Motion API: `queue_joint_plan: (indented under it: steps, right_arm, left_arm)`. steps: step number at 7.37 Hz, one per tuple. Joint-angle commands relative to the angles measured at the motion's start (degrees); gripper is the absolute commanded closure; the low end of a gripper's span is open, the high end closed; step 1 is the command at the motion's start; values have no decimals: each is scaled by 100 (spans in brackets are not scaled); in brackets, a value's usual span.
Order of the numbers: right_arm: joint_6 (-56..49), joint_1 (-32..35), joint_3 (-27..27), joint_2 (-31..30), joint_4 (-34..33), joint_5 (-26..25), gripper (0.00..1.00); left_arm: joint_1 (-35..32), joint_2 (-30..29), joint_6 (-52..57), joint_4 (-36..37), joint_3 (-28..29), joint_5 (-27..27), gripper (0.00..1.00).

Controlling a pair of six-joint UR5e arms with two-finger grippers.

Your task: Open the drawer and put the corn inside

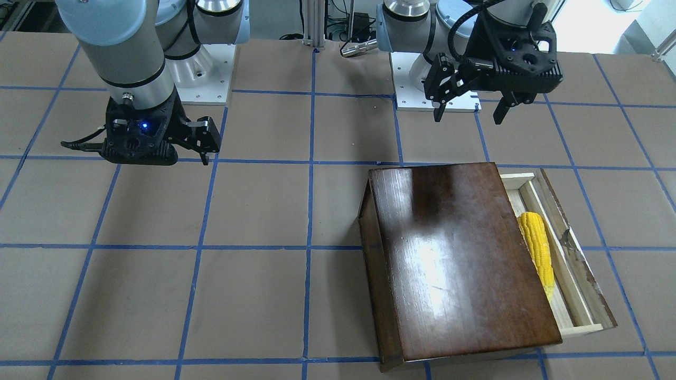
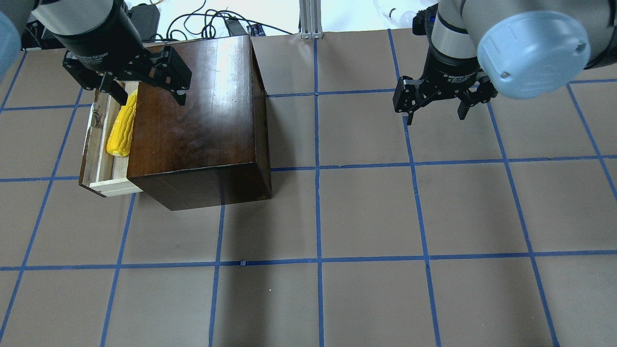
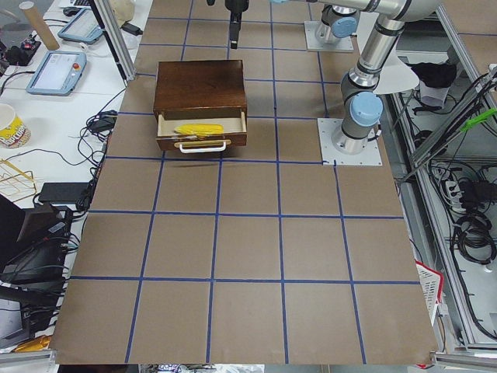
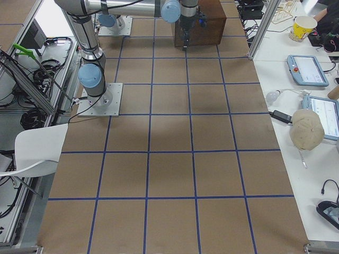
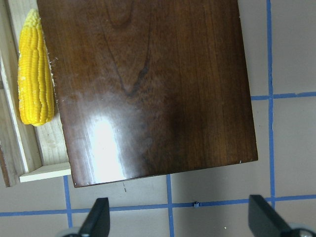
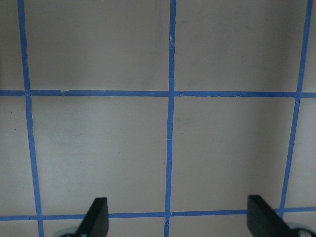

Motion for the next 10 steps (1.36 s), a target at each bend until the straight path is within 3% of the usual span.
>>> queue_joint_plan:
  steps: [1, 5, 7, 10]
  right_arm:
    - [0, 0, 1, 3, 1, -1, 0]
    - [0, 0, 1, 3, 1, -1, 0]
    - [0, 0, 1, -6, -8, -1, 0]
    - [0, 0, 1, 3, -8, -1, 0]
  left_arm:
    - [101, -152, -35, 556, 70, 5, 0]
    - [322, -301, 9, 86, 149, -65, 0]
    - [330, -432, 114, -319, 508, -74, 0]
    - [313, -486, 115, -321, 484, -171, 0]
